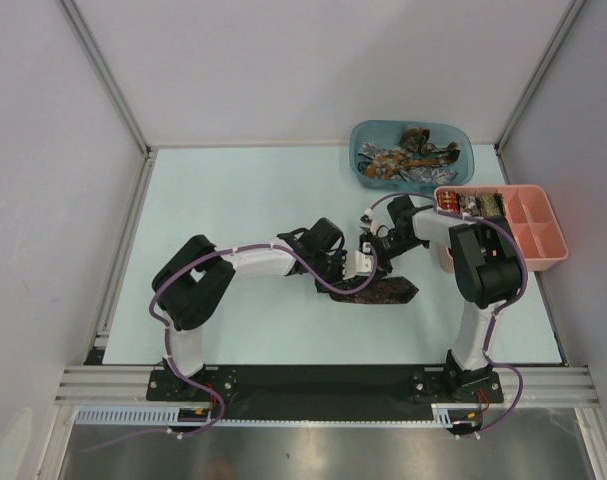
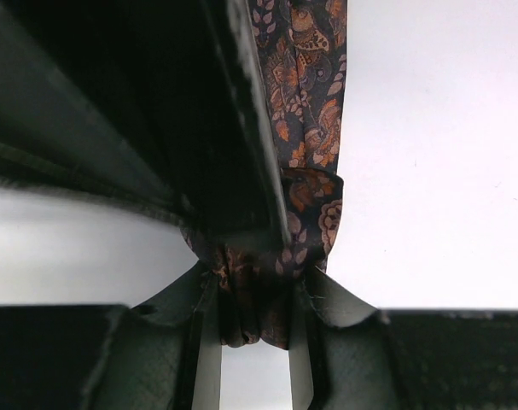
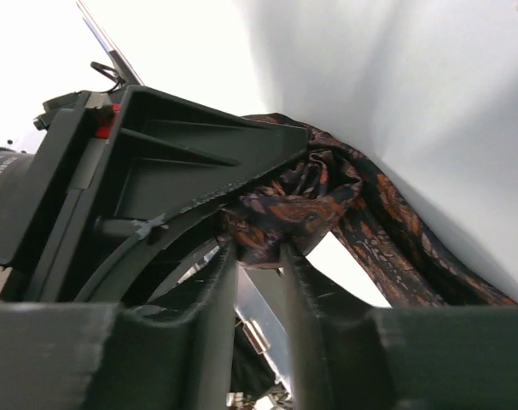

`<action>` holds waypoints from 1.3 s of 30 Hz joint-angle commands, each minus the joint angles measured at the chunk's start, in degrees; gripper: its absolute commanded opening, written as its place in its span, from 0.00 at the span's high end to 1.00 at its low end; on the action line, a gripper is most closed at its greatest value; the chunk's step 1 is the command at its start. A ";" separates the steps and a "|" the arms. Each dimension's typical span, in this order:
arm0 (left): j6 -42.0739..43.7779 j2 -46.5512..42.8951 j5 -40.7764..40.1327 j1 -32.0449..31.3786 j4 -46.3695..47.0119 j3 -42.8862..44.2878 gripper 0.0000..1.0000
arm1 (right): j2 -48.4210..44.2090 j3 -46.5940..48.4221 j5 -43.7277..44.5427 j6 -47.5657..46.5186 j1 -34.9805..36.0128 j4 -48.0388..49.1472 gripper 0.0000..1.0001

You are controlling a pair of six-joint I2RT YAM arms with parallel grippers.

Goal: Roll the ties
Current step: Roll the tie at the center of the board.

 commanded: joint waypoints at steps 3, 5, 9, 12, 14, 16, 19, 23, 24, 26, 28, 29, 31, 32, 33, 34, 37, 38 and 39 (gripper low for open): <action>-0.11 2.80 -2.93 -0.75 -0.89 -1.02 0.77 | 1.66 1.10 0.79 -2.73 0.67 -2.80 0.90; -0.11 2.81 -2.93 -0.75 -0.63 -1.10 0.76 | 2.10 1.28 2.28 -3.96 0.67 -3.94 1.00; -0.90 2.02 -1.53 -0.58 -0.54 -1.11 0.67 | 3.16 1.37 5.88 -6.51 -0.03 -4.91 1.00; -2.57 0.36 1.27 0.21 1.12 -1.63 0.54 | 3.69 0.84 8.61 -7.74 -1.52 -4.74 1.00; -3.36 -1.14 2.60 0.91 2.53 -2.77 0.45 | 3.78 0.58 10.36 -7.75 -2.14 -4.74 1.00; -3.80 -3.51 4.80 1.27 4.73 -4.17 0.40 | 3.86 0.14 12.03 -9.05 -3.02 -5.00 1.00; -4.59 -6.59 7.26 1.53 8.16 -6.46 0.31 | 3.34 -0.39 14.31 -9.77 -3.90 -5.26 1.00; -5.82 -7.57 9.64 1.53 10.80 -7.26 0.15 | 2.72 -1.01 16.87 -10.65 -4.43 -5.97 1.00; -6.44 -7.57 9.90 1.53 12.11 -7.34 0.14 | 2.63 -1.01 17.40 -10.91 -4.43 -6.05 1.00; -7.05 -6.69 10.60 1.53 13.26 -7.17 0.12 | 2.20 -1.01 18.80 -11.52 -4.51 -6.76 1.00; -8.90 -5.64 10.69 1.53 14.93 -6.30 0.07 | 2.02 -1.10 20.03 -11.88 -4.60 -7.46 1.00; -9.43 -4.50 11.48 1.45 15.11 -5.77 0.05 | 1.93 -1.18 20.39 -12.23 -4.60 -7.55 1.00; -11.88 -3.26 12.18 1.45 16.24 -4.72 0.04 | 1.84 -1.27 21.35 -12.40 -4.52 -7.90 1.00; -13.11 -2.04 12.54 1.36 16.25 -4.27 0.04 | 1.84 -1.36 21.36 -12.58 -4.43 -7.99 1.00; -13.64 -1.33 12.45 1.27 16.16 -3.75 0.04 | 1.84 -1.45 21.36 -12.58 -4.43 -8.16 1.00; -14.35 -0.89 12.37 1.27 17.82 -3.31 0.04 | 1.84 -1.53 21.44 -12.58 -4.43 -8.16 1.00; -16.02 0.78 11.66 1.01 19.67 -3.04 0.04 | 1.93 -1.88 21.27 -12.41 -4.25 -7.99 1.00; -16.72 1.22 11.05 0.74 20.90 -3.04 0.04 | 1.93 -1.97 21.18 -12.41 -4.25 -7.90 1.00; -17.07 2.01 10.35 0.66 21.52 -3.04 0.05 | 1.93 -2.06 21.27 -12.23 -4.16 -7.38 1.00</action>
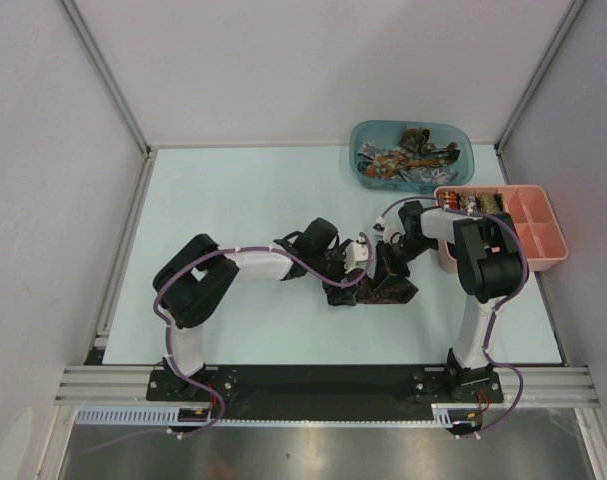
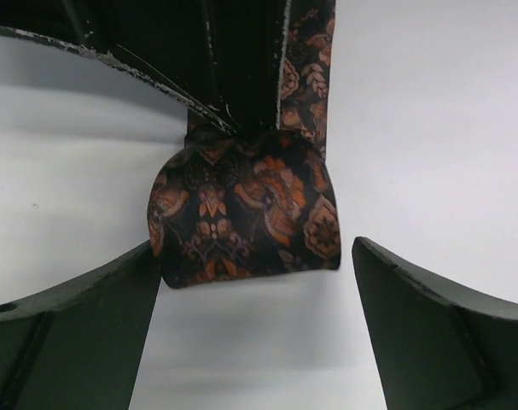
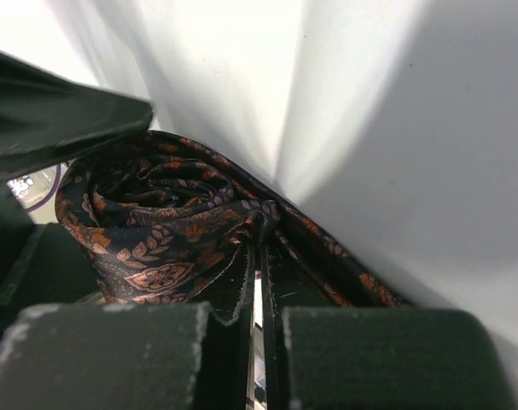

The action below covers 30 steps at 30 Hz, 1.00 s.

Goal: Roll the ties
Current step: Roll the tie at the center of the board.

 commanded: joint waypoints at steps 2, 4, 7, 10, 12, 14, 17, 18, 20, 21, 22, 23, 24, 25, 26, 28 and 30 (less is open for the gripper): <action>-5.32 2.60 0.66 -0.72 7.16 1.97 0.08 | -0.43 -2.02 6.67 -2.42 0.47 -0.31 1.00; -5.76 4.01 0.92 -0.81 7.87 2.67 0.16 | 0.10 -1.93 6.32 -2.24 0.65 -0.14 1.00; -4.72 4.89 0.05 -1.77 8.23 3.11 0.26 | 0.36 -1.76 5.27 -1.98 0.91 0.21 1.00; -1.90 4.72 -1.44 -3.00 7.09 2.84 0.40 | -0.16 -1.41 4.03 -1.98 0.91 0.57 1.00; 0.03 4.72 -2.76 -3.36 4.46 3.28 0.49 | -0.60 -0.88 2.55 -2.24 0.82 0.13 1.00; 2.83 4.72 -5.05 -3.89 -1.42 4.33 0.63 | -1.74 -0.27 1.66 -2.85 0.12 -0.66 1.00; 6.17 4.19 -9.51 -4.59 -7.14 4.95 0.73 | -4.02 2.37 -0.71 -4.69 -2.33 -4.08 0.90; 6.97 4.36 -10.58 -4.76 -8.37 4.87 0.75 | -4.47 3.77 -2.28 -5.05 -3.21 -6.18 0.84; 8.29 4.80 -13.30 -5.03 -10.83 5.22 0.76 | -5.44 4.83 -3.78 -5.40 -5.40 -7.95 0.76; 8.65 5.85 -13.58 -4.94 -11.97 6.18 0.76 | -6.40 5.10 -5.70 -5.75 -5.94 -9.61 0.67; 8.82 6.21 -14.01 -5.12 -13.20 6.53 0.76 | -7.02 5.01 -6.42 -5.76 -6.47 -10.24 0.63; 8.91 6.39 -14.45 -5.12 -13.65 6.71 0.76 | -7.54 4.84 -7.30 -5.93 -6.99 -10.77 0.62; 9.09 6.82 -14.89 -5.20 -13.66 6.89 0.76 | -8.94 4.40 -8.35 -5.84 -7.09 -11.21 0.59; 9.52 6.83 -15.07 -5.55 -14.00 7.06 0.75 | -9.56 3.53 -8.53 -5.67 -7.26 -11.04 0.57; 9.70 7.00 -15.42 -5.64 -14.18 7.24 0.75 | -10.18 2.99 -9.15 -5.49 -7.18 -11.04 0.53; 10.05 7.61 -16.13 -6.08 -14.88 8.03 0.73 | -10.71 2.03 -10.38 -4.44 -7.09 -10.42 0.52; 10.23 8.06 -16.39 -6.26 -15.24 9.08 0.72 | -10.28 1.67 -11.00 -3.91 -6.56 -9.63 0.51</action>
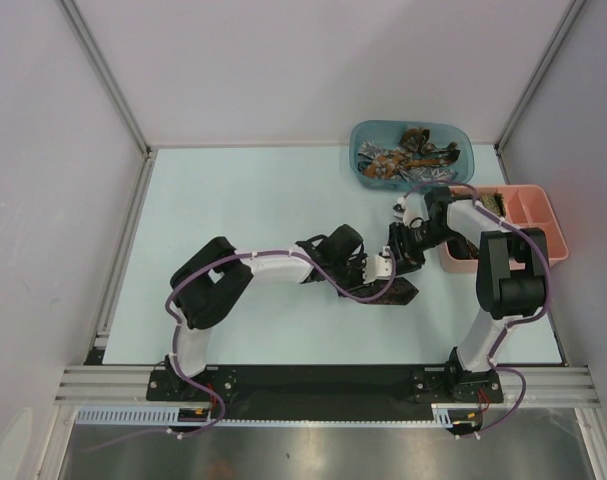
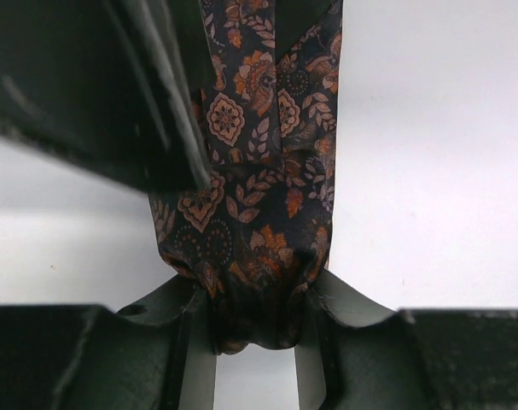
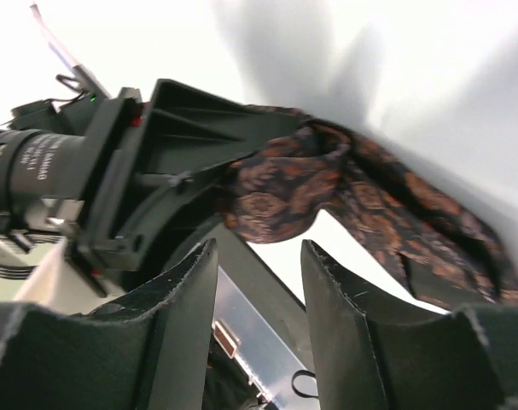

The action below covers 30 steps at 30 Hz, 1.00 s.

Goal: Roll the ties
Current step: Roll the tie at the center of the board.

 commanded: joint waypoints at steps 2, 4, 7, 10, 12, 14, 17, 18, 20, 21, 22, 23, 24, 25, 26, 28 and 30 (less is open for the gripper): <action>2.93 4.06 -5.66 -0.40 -8.66 1.46 0.69 | -0.61 -1.54 -4.22 1.32 1.57 -0.14 0.51; 3.19 4.67 -5.66 -0.58 -9.19 2.07 0.66 | 0.53 -1.98 -4.40 2.46 2.45 1.35 0.53; 3.19 4.94 -6.27 -0.58 -9.45 2.34 0.62 | 1.93 -2.07 -3.26 2.38 3.86 2.15 0.64; 3.02 4.85 -5.93 -0.58 -9.54 2.16 0.56 | 4.21 -1.90 -0.36 0.28 4.21 0.48 0.78; 2.93 4.77 -5.75 -0.58 -9.54 2.25 0.52 | 5.01 -1.81 1.83 -0.87 4.12 -0.66 0.87; 2.84 4.50 -5.49 -0.49 -9.45 2.08 0.47 | 5.19 -2.16 4.46 -1.49 3.86 -0.58 1.00; 1.88 3.37 -3.56 -0.23 -8.31 1.46 0.41 | 4.84 -2.16 8.34 -1.49 2.90 -0.40 1.00; 1.27 2.84 -2.94 0.03 -7.09 1.11 0.38 | 4.75 -2.07 9.65 -1.23 2.46 -0.05 1.00; 0.65 1.43 -1.19 0.12 -5.42 -0.20 0.32 | 4.32 -1.99 12.98 -0.97 1.06 0.47 1.00; 0.21 0.12 -0.57 0.21 -3.85 -0.56 0.30 | 4.23 -1.90 13.96 -0.88 0.44 0.56 1.00; -0.05 -0.50 -0.04 0.21 -2.96 -0.91 0.28 | 4.23 -1.72 15.71 -0.79 -0.09 0.56 1.00; -0.32 -0.94 1.18 0.21 -2.17 -1.35 0.26 | 4.40 -1.63 16.51 -0.70 -0.79 0.39 1.00; -0.84 -1.82 1.80 0.30 -0.85 -1.53 0.25 | 4.58 -1.63 16.95 -0.70 -1.06 0.39 1.00; -1.20 -2.09 2.24 0.30 -0.06 -1.61 0.24 | 4.58 -1.55 18.35 -0.70 -1.24 0.13 1.00; -1.55 -2.35 2.77 0.30 0.65 -1.79 0.23 | 4.66 -1.54 19.24 -0.62 -1.33 0.04 1.00; -2.51 -2.97 4.18 0.21 3.02 -1.88 0.21 | 4.49 -1.63 20.99 -0.53 -1.50 0.21 1.00; -3.48 -2.88 5.32 0.21 5.12 -1.27 0.18 | 4.58 -1.63 21.61 -0.53 -1.50 0.21 1.00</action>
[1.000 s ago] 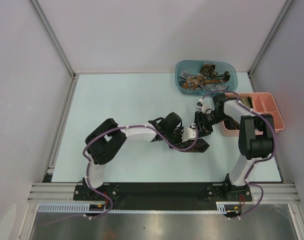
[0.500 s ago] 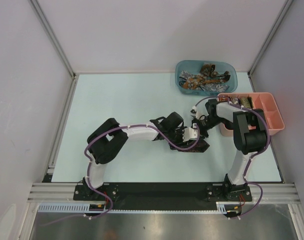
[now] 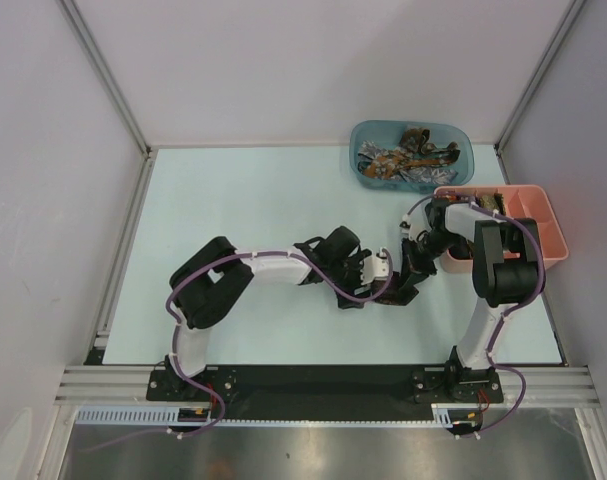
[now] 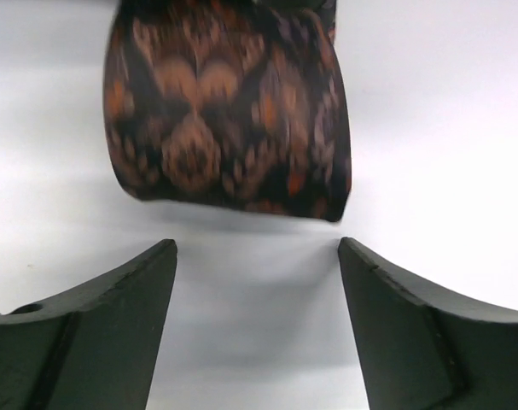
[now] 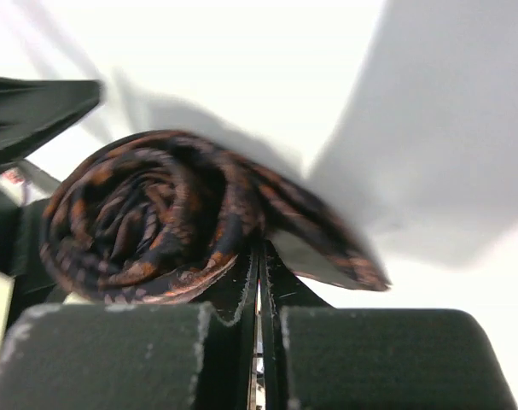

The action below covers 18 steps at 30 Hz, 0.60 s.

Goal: Roll the ties
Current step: Roll the tie at the center of the board.

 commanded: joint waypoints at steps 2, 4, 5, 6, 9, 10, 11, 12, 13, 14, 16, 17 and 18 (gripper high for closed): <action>-3.40 -1.75 3.88 0.08 4.31 1.84 0.16 | -0.25 0.14 7.43 -0.29 -0.43 0.89 1.00; -3.66 -0.87 3.45 -0.09 4.48 3.16 0.14 | 0.01 0.05 6.74 -0.20 -0.43 0.89 1.00; -3.49 -0.51 3.36 -0.27 4.74 3.86 0.13 | -0.08 -0.04 6.56 -0.28 -0.43 0.89 1.00; -3.05 -0.51 3.36 -0.36 5.53 3.96 0.13 | -0.08 -0.04 6.38 -0.37 -0.43 0.89 1.00; -2.18 -0.68 3.88 -0.62 5.72 4.22 0.08 | 0.01 0.05 5.94 -0.37 -0.26 0.80 1.00; -1.65 -1.03 4.14 -0.71 5.54 4.40 0.07 | 0.10 0.05 5.85 -0.37 -0.08 0.63 1.00; -1.30 -1.30 4.76 -0.80 5.45 4.31 0.00 | 0.10 0.05 5.68 -0.46 -0.17 0.71 1.00; -0.86 -2.08 5.20 -0.89 5.28 4.14 0.01 | 0.19 0.05 5.59 -0.46 -0.08 0.72 1.00; -0.50 -2.53 5.55 -1.06 5.27 3.96 0.01 | 0.10 0.05 5.42 -0.55 0.01 0.72 1.00; -0.33 -2.79 5.29 -1.32 5.36 3.70 0.00 | 0.10 0.05 5.33 -0.46 0.10 0.72 1.00; 0.73 -2.88 5.29 -1.94 5.36 3.61 0.01 | 0.19 0.14 5.06 -0.46 0.36 0.71 1.00; 0.64 -2.80 5.20 -2.11 5.80 3.61 0.00 | 0.10 0.14 5.06 -0.46 0.53 0.72 1.00; 0.38 -2.36 5.29 -2.20 5.80 3.87 0.00 | 0.10 0.14 4.89 -0.37 0.71 0.80 1.00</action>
